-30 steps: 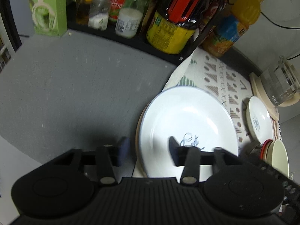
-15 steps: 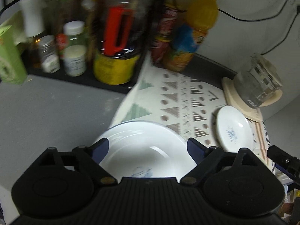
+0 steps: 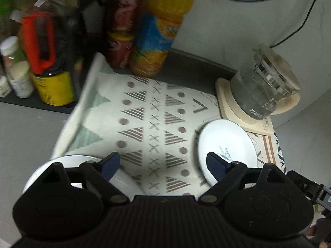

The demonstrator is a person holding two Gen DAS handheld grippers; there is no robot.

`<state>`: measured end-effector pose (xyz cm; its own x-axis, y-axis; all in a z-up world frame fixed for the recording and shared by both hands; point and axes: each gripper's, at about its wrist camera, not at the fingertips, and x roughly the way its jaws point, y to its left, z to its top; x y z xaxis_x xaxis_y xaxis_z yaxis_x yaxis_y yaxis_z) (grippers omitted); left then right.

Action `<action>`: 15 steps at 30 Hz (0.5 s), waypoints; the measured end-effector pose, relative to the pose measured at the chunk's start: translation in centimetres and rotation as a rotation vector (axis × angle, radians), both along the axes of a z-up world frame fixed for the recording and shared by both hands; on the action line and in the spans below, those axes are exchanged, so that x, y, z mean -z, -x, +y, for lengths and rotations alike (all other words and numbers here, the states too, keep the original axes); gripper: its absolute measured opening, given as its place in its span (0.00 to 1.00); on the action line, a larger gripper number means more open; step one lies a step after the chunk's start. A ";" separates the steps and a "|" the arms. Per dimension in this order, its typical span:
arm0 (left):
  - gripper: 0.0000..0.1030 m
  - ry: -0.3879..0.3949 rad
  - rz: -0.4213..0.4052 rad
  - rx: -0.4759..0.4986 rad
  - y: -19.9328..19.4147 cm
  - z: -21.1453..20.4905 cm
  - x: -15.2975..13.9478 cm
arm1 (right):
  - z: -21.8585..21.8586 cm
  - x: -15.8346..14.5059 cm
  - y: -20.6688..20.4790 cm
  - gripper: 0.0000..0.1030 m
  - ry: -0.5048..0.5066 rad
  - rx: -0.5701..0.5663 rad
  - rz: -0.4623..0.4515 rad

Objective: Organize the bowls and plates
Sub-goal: 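Move both tools toward the small white 'Bakery X' plate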

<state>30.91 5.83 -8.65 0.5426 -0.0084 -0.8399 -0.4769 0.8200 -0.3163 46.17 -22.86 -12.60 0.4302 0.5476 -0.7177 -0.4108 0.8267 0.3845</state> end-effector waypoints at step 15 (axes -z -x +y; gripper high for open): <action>0.59 0.108 0.102 0.068 -7.0 -2.3 6.8 | -0.1 8.2 -6.9 0.67 0.041 -0.072 0.185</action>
<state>37.89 3.51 -15.47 0.4500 -0.1360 -0.8826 -0.4553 0.8153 -0.3578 53.05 -22.96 -20.83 0.2496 0.5404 -0.8035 -0.3945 0.8145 0.4253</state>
